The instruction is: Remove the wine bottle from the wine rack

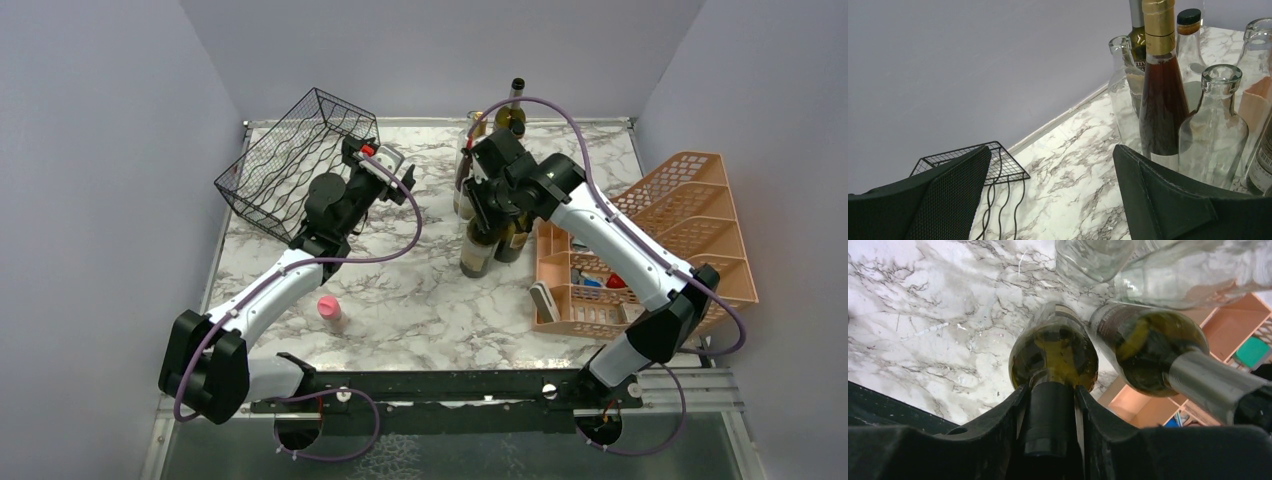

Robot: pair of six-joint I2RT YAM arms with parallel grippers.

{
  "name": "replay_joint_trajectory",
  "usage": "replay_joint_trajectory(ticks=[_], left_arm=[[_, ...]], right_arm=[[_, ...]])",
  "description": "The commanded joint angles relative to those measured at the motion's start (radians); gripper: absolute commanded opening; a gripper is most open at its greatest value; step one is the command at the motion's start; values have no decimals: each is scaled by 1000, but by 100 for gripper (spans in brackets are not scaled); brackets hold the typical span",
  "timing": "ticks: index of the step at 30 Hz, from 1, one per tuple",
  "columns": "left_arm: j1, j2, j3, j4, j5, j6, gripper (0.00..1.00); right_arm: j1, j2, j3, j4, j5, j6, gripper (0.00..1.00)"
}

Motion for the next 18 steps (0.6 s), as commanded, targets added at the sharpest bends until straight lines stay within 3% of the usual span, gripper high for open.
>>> replay_joint_trajectory(ticks=[1,18], left_arm=[[8,3,13,32,21,-17,99],[24,-3,17,32,40,-29,99]], right_arm=[[-6,44,10,26,-24,-16,44],[-9,-29,73,39,-49,-38,71]])
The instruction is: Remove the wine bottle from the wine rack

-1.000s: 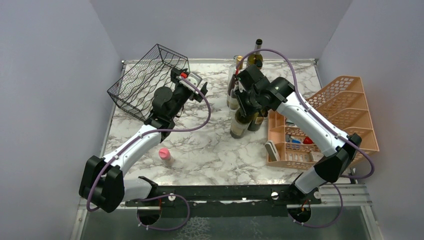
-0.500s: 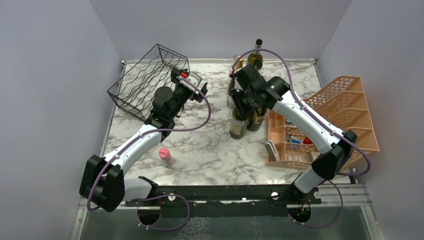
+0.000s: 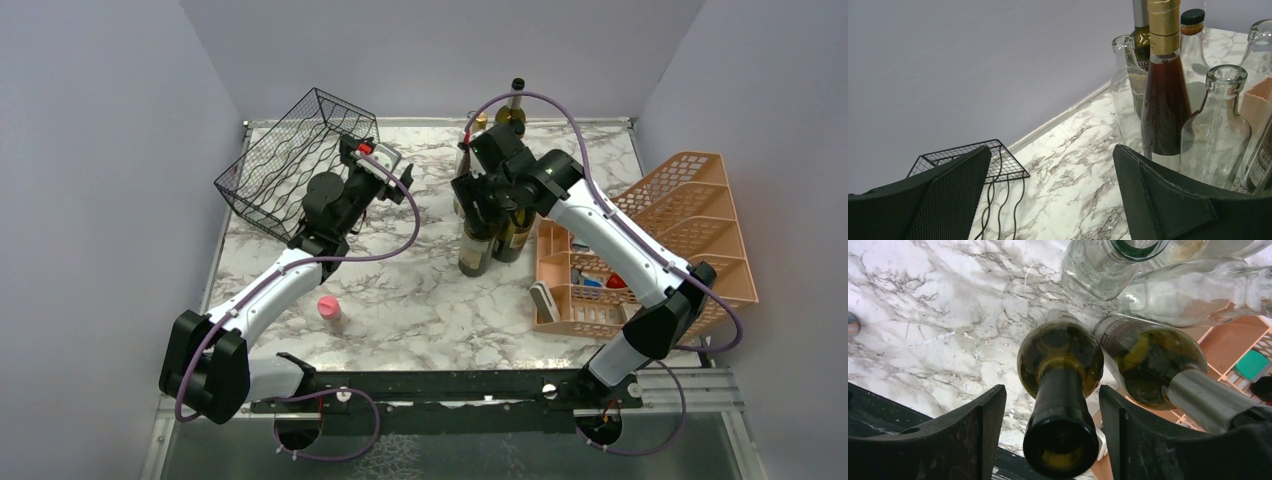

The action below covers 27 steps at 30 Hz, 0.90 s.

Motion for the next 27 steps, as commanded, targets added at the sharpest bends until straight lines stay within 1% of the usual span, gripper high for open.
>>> replay_joint_trajectory(ticks=[1,5,12,17,18,21,23,25,27], left_arm=[[11,-8,17,32,33,-16,99],[18,-19,17,32,33,-18,99],[22,-47,15,32,12,-1,99],[22,-112,28,24,-27,16,99],[22,-134,33,20,-34,12,99],[22,-206,62,-24,-75,-52,99],[22,-251,110,-106,-95,-124,99],[21,-295,166,-212,-92,-208,99],[21,-337,208,-298,-46,-281,99]], right_arm=[[-3,-82,37,21,-54,-27,73],[-4,-189,-7,96,-40,-40,81],[-4,-371,-98,245,39,-61,91],[-4,-535,-168,380,166,-93,100],[-4,-576,-183,411,189,-105,100],[-4,-691,-237,498,238,-141,100],[-3,-764,-270,545,244,-165,100],[-3,-833,-301,601,267,-175,100],[-2,-887,-319,629,279,-169,100]])
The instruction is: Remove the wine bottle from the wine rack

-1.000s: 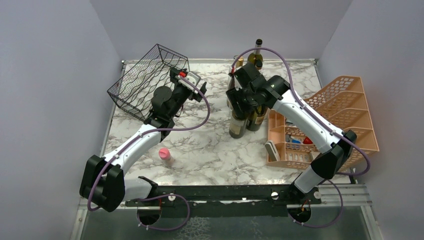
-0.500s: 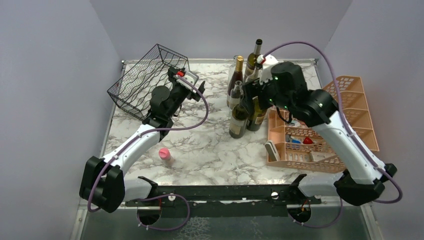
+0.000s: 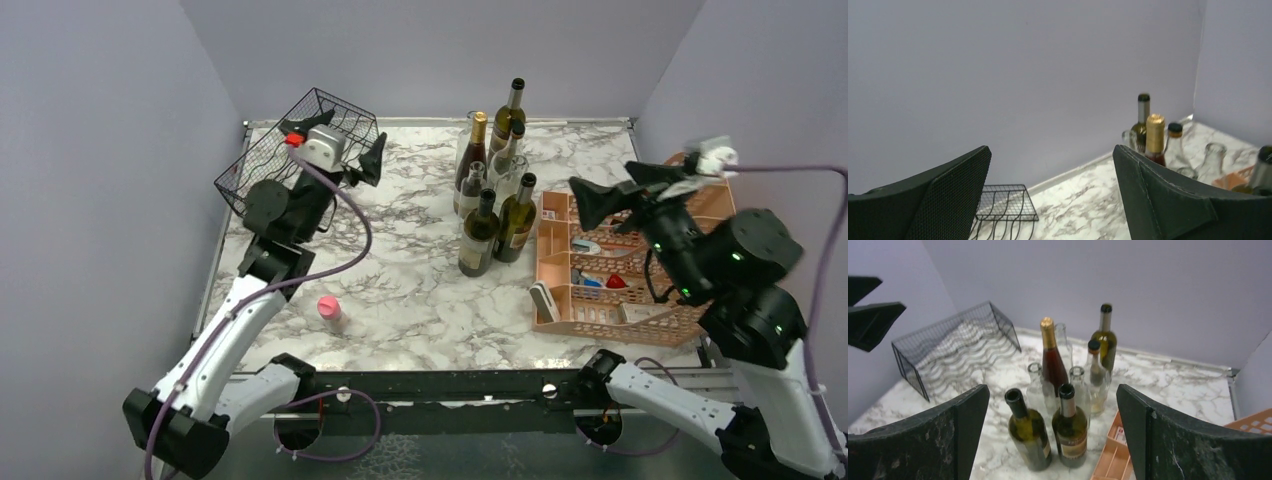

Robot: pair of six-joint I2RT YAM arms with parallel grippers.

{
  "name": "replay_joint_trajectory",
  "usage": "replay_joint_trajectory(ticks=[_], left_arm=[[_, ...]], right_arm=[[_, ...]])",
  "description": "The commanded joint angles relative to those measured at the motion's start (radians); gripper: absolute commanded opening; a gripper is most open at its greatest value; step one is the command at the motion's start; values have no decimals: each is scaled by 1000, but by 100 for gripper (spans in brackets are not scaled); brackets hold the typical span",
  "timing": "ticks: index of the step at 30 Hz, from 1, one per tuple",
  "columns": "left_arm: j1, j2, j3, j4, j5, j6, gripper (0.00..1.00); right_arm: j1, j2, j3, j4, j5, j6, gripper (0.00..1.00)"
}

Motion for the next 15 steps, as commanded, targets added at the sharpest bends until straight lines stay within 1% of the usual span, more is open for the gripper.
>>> replay_joint_trajectory(ticks=[1,5,8,12,15], left_arm=[[2,-114,120,-191,36,-208,99],[3,-183,139,-270,99,-276,99],[3,-227,152,-317,83,-290,99],[2,-268,158,-336,57,-280,99],[3,-279,163,-353,57,-286,99]], right_arm=[[-2,-121,-43,160,70,-42,100],[-3,-180,-69,190,51,-53,100],[-2,-193,-60,183,61,-39,100],[-2,-204,-52,179,66,-21,100],[-2,-204,-56,164,38,-23,100]])
